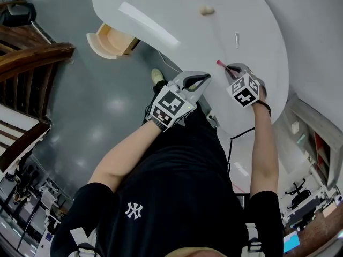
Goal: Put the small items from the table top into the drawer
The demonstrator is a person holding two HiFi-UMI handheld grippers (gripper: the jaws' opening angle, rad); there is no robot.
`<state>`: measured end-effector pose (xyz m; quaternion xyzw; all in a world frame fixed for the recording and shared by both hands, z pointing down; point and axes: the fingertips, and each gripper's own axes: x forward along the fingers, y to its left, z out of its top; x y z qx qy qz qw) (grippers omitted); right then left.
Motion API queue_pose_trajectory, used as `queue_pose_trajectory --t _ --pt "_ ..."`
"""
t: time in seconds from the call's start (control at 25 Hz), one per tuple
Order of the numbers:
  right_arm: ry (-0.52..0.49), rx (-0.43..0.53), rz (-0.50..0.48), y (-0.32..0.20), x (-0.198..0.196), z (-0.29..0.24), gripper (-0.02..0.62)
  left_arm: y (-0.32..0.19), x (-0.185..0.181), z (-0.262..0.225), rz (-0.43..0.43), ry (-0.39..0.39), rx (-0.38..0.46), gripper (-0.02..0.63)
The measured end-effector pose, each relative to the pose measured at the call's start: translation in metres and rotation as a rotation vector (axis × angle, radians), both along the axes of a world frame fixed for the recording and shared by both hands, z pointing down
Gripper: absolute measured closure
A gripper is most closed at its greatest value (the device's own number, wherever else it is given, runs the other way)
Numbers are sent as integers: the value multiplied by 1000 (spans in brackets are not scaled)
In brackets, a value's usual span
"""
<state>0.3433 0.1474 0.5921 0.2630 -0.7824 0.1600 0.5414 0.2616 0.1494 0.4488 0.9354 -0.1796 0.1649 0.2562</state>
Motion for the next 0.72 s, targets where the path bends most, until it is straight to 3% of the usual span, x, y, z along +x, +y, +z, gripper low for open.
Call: queue_pose_trajectory --t 0.24,0.72 --pt "-92 64 121 -16 -32 -36 523 -2 -15 -10 -35 9 16 605" --pt "-259 148 161 -58 -110 -97 523 -36 -74 -29 -190 40 60 605"
